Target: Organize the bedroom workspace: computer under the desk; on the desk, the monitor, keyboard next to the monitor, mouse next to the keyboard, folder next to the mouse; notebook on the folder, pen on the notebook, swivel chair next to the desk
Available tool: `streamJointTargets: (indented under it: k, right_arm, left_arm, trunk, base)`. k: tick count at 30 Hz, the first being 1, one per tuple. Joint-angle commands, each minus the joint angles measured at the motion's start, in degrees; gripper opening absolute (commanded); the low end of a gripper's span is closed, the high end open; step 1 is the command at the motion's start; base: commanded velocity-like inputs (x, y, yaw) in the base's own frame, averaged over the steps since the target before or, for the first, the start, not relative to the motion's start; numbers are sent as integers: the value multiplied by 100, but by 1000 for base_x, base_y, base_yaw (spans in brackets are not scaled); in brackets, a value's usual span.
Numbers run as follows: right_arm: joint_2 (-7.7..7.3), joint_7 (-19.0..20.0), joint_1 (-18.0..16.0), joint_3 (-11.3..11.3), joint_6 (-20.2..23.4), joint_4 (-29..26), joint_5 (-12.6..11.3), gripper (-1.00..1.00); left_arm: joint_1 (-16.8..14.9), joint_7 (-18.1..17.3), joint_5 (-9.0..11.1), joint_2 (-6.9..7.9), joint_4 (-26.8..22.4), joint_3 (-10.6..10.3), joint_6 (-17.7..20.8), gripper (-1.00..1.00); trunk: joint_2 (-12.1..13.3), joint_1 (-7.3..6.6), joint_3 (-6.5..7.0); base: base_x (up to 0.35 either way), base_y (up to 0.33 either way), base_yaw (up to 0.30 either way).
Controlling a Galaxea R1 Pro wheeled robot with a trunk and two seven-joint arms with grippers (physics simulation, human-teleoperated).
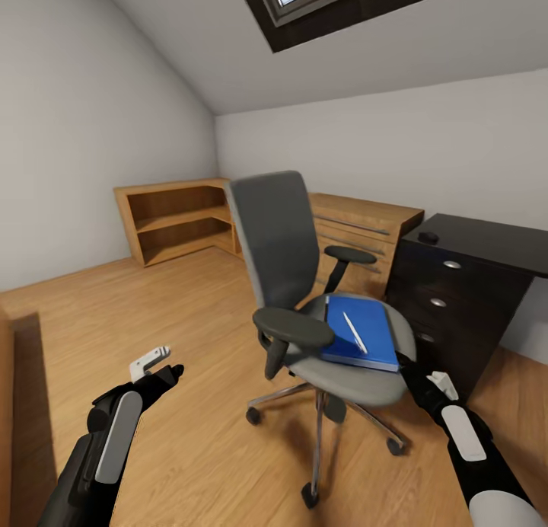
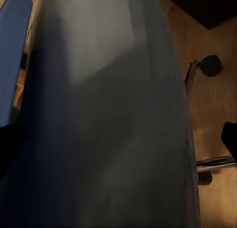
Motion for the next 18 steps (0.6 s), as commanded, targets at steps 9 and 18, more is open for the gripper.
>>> streamJointTargets:
  k: [9, 18]
  right_arm:
    - [18, 15, -2, 15, 36, 1, -13, 100]
    - [23, 19, -2, 49, 36, 1, -13, 100]
  left_arm:
    - [-5, 68, 52, -26, -5, -449, 17, 100]
    - [-5, 73, 46, -10, 78, -1297, 25, 100]
  trunk:
    - [-2, -1, -6]
    - [-2, -1, -6]
  base:
    - [60, 28, 277]
    - [299, 85, 276]
